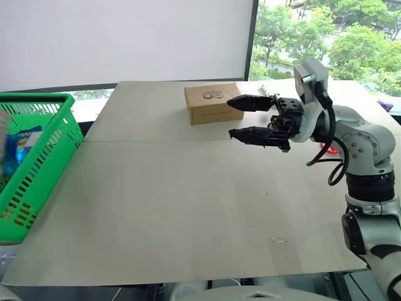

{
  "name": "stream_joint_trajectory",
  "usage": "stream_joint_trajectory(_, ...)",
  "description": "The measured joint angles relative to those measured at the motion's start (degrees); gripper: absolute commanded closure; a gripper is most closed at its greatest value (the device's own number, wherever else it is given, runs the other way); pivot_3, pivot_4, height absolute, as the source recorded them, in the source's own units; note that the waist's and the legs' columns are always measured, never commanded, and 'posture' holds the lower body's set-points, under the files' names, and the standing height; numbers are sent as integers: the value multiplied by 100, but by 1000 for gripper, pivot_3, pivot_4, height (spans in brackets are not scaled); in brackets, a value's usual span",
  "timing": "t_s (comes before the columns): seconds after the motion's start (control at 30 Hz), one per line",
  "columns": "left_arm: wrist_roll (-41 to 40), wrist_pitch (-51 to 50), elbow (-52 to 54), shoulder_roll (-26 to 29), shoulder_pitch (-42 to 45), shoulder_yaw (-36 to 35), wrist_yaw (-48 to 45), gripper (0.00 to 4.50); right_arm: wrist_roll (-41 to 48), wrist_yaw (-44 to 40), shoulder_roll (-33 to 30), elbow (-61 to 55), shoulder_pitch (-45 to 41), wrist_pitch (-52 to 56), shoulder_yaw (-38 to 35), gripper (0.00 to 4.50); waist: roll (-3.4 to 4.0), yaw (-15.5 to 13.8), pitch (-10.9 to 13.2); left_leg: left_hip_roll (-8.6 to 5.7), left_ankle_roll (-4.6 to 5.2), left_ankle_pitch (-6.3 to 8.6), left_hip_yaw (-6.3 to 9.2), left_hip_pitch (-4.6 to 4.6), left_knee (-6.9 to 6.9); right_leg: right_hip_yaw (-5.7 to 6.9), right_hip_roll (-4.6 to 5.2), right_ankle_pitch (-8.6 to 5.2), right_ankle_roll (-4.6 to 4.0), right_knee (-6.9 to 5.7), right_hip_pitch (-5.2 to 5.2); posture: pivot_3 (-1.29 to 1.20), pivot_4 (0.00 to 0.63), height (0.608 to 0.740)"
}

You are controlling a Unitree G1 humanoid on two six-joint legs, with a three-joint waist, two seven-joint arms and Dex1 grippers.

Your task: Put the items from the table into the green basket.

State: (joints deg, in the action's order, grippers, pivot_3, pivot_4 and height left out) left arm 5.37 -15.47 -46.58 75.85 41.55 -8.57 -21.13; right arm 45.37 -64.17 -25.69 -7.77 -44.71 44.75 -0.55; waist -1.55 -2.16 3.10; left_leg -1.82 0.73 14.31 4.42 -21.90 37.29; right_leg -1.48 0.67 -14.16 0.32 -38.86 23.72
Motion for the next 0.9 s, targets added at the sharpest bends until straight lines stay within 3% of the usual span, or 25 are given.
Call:
stream_joint_trajectory(0.13,-665,176,214,-634,125,-511,-417,29,-11,87,-64,-26,134,-7,-5,0,-5,-24,-4,-3,0,0,4,-5,6,5,8,0,0,0,-1,68,0,740)
stream_joint_trajectory(0.23,-1517,-33,1144,-1252,-349,-1010,-1093,29,-245,192,-138,-32,452,-143,54,0,-15,-8,-18,-4,0,0,2,-13,9,3,14,2,-1,8,0,73,0,740)
stream_joint_trajectory(0.33,-2737,-693,3089,-2401,-1737,-1522,-1611,29,-1124,553,-331,191,1162,-824,264,0,11,14,-55,-6,23,14,-32,-3,5,-12,33,1,1,6,1,97,0,740)
stream_joint_trajectory(0.43,-3429,-1356,4755,-3668,-2992,-1299,-1422,29,-1888,1225,-159,673,1861,-1551,288,0,6,70,-58,-1,24,15,-39,-5,5,-17,27,2,2,4,5,107,0,740)
stream_joint_trajectory(0.6,-3303,-1434,6413,-4910,-4529,-307,-830,29,-2564,1950,-61,783,3268,-2507,92,0,20,-3,-60,1,23,15,-42,14,-4,-20,18,1,2,-2,-3,107,0,740)
stream_joint_trajectory(0.77,-2433,-571,6377,-5247,-5128,87,-482,29,-2954,2205,-208,831,3976,-3137,-59,0,46,-41,-56,13,21,11,-60,89,6,-22,1,-27,6,6,-79,76,0,740)
stream_joint_trajectory(0.9,-2450,-493,6412,-5416,-5199,156,-479,29,-3192,2194,-314,1034,4259,-3553,-45,0,59,-11,-52,15,22,12,-83,132,8,-37,-2,-39,12,17,-124,55,0,740)
